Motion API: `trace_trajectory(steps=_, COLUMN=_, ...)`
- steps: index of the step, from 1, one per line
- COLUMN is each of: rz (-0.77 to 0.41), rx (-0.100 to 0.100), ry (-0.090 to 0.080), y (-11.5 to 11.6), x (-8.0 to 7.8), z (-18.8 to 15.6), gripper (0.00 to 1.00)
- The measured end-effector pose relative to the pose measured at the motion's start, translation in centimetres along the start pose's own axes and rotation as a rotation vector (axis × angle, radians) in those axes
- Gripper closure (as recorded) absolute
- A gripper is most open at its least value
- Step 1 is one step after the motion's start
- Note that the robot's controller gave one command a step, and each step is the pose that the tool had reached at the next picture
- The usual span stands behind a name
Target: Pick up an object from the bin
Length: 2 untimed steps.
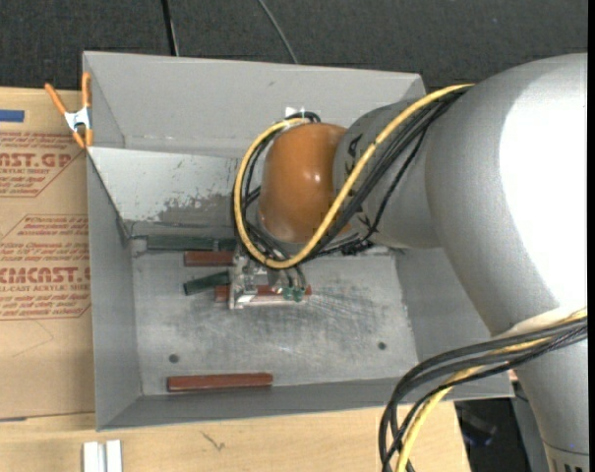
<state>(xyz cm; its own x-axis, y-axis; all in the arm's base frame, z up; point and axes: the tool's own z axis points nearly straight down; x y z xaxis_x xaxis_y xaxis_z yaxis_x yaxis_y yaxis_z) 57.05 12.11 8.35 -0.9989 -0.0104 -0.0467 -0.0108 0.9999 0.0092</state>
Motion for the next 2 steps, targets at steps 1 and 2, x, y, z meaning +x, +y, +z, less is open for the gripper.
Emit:
trace_trajectory(steps=1, rz=0.000, rx=0.000, ry=0.000, y=0.0, x=0.0, z=0.0, gripper=1.00)
trace_trajectory(steps=2, rz=0.001, rx=0.009, ry=0.049, y=-3.6, x=0.3, z=-4.3, gripper=1.00)
